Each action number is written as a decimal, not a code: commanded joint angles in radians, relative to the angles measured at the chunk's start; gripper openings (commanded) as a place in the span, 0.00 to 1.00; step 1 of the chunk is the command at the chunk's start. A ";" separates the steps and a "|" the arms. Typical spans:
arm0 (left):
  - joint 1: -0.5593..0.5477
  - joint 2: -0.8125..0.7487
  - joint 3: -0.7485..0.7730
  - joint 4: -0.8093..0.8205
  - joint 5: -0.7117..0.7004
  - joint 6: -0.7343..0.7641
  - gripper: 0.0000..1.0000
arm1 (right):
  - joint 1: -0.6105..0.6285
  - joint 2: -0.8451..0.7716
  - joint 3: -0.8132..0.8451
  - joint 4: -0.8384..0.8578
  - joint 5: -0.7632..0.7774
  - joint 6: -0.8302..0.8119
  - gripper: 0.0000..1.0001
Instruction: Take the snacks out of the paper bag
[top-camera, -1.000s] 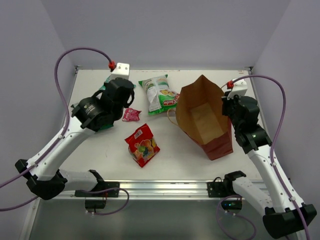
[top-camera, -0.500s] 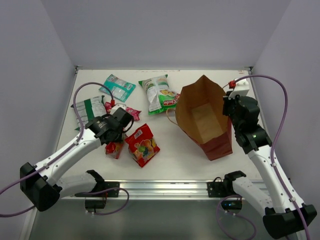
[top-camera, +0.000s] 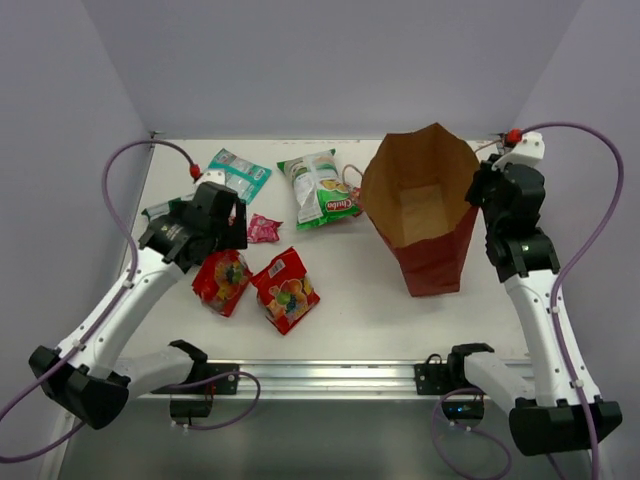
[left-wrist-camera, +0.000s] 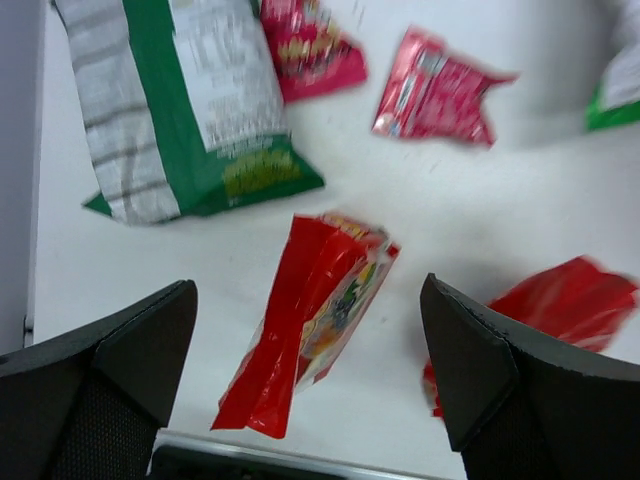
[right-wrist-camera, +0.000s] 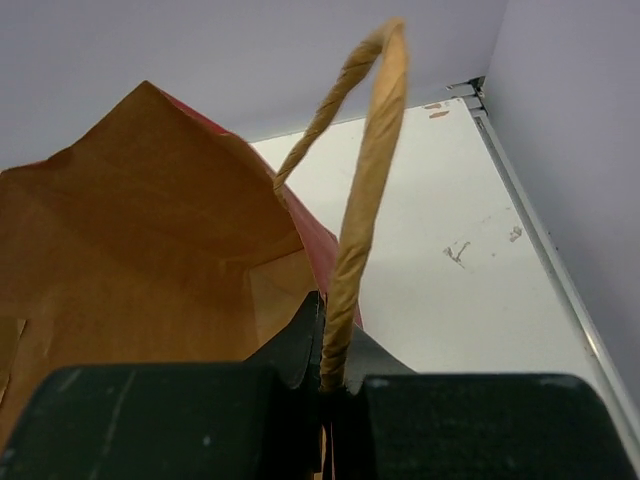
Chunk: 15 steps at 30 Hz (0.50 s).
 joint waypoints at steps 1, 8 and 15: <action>0.005 -0.086 0.177 0.062 -0.016 0.043 1.00 | -0.043 0.074 0.096 0.039 -0.067 0.150 0.00; 0.005 -0.154 0.323 0.141 -0.125 0.104 1.00 | -0.103 0.219 0.126 0.139 -0.100 0.230 0.00; 0.005 -0.192 0.317 0.164 -0.179 0.135 1.00 | -0.213 0.354 0.029 0.234 -0.236 0.251 0.04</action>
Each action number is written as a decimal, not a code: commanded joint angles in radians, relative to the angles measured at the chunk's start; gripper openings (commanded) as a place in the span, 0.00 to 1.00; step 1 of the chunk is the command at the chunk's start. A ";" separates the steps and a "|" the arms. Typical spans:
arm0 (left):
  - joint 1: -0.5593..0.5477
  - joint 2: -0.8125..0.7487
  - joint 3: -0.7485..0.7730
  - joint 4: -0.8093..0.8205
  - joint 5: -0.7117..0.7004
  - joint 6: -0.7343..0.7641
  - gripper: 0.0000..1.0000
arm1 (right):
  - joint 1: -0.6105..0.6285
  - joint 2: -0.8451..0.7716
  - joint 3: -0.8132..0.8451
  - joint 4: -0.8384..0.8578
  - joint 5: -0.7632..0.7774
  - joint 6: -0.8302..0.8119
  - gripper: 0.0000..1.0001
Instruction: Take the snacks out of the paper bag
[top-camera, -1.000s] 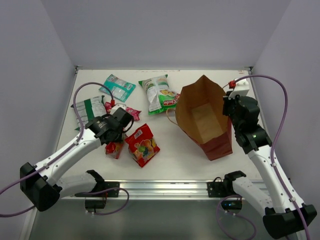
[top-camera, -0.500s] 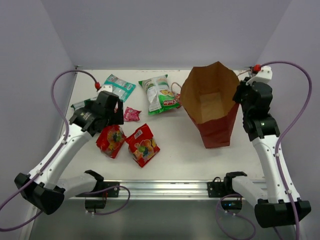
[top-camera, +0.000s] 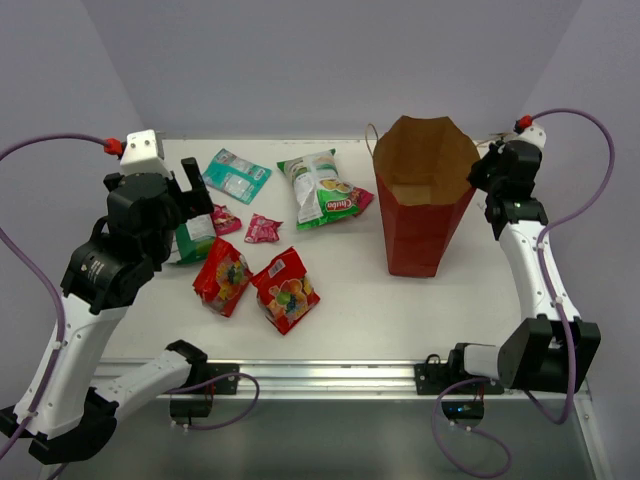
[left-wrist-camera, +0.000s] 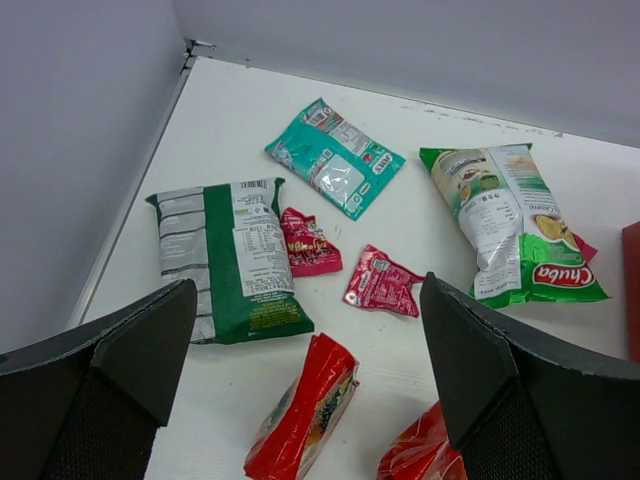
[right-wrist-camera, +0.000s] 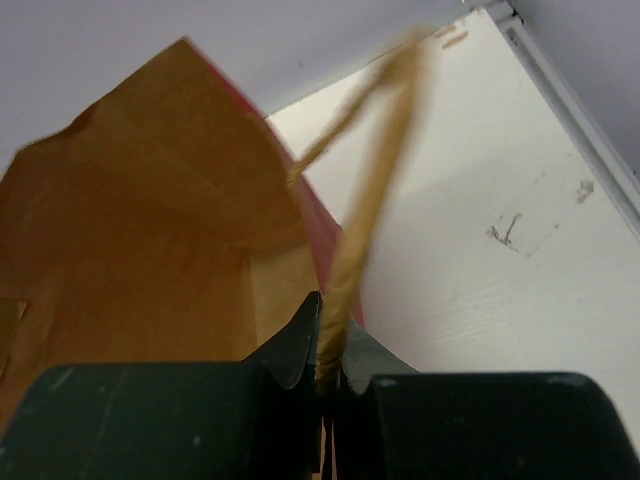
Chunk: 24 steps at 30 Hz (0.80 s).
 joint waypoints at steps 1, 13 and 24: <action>0.005 -0.005 -0.007 0.046 -0.051 0.042 1.00 | -0.029 0.047 -0.050 0.098 -0.074 0.028 0.05; 0.005 -0.029 0.044 0.039 -0.036 0.071 1.00 | -0.042 -0.062 0.088 -0.138 -0.059 -0.041 0.87; 0.006 -0.029 0.168 -0.006 0.021 0.120 1.00 | -0.042 -0.361 0.316 -0.457 -0.042 -0.110 0.99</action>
